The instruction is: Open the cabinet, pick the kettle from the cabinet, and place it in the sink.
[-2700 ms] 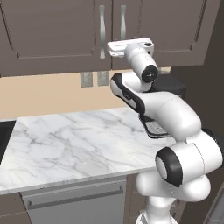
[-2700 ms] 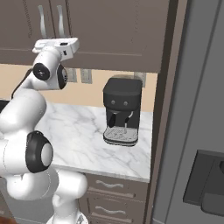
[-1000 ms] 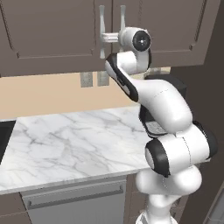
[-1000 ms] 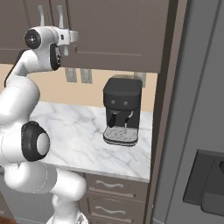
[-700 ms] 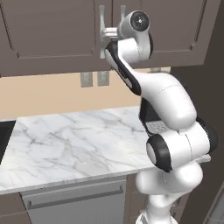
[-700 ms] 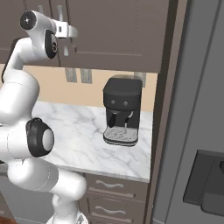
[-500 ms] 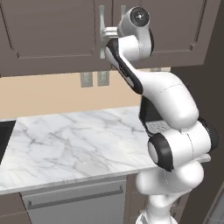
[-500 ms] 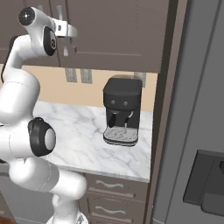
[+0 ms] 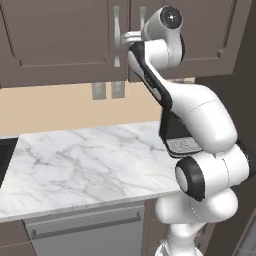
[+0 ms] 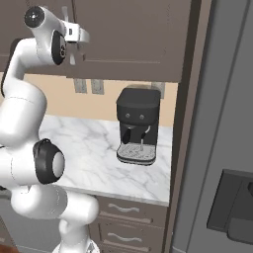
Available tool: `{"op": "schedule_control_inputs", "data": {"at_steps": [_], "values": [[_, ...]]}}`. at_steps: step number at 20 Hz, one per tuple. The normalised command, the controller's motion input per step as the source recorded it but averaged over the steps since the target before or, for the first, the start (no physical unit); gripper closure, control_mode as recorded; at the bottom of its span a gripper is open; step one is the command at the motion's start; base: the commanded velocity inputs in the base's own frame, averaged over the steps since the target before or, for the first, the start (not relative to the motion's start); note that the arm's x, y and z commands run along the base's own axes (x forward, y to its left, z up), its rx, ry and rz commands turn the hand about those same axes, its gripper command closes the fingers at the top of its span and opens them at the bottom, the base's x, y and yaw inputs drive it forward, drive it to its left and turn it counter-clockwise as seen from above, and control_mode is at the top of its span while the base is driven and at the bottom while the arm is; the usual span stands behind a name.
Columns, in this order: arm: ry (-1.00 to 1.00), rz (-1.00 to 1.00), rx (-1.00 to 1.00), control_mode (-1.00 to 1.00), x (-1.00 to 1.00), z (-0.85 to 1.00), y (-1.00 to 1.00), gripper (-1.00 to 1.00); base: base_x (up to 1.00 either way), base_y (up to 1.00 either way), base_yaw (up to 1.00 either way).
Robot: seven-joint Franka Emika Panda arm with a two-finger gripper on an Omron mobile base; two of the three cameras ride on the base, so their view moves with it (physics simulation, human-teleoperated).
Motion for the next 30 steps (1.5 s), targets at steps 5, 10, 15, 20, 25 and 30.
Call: {"op": "schedule_control_inputs", "data": {"at_steps": [5, 10, 15, 20, 25, 30], "values": [[0.0, 0.09, 0.06, -1.0, -0.33, 0.0, -0.61, 1.0, 0.0, 0.0, 0.0], [0.04, 0.1, 0.08, -1.0, -0.38, 0.0, -0.79, 1.0, 0.0, 0.0, 0.0], [0.05, 0.11, 0.08, -1.0, -0.43, 0.0, -0.92, 1.0, 0.0, 0.0, 0.0], [0.06, 0.11, 0.08, -1.0, -0.44, 0.0, -0.98, 1.0, 0.0, 0.0, 0.0], [0.05, 0.12, 0.08, -1.0, -0.38, 0.0, -0.98, 1.0, 0.0, 0.0, 0.0], [0.02, 0.12, 0.08, -1.0, -0.25, 0.0, -0.85, 1.0, 0.0, 0.0, 0.0]]}}
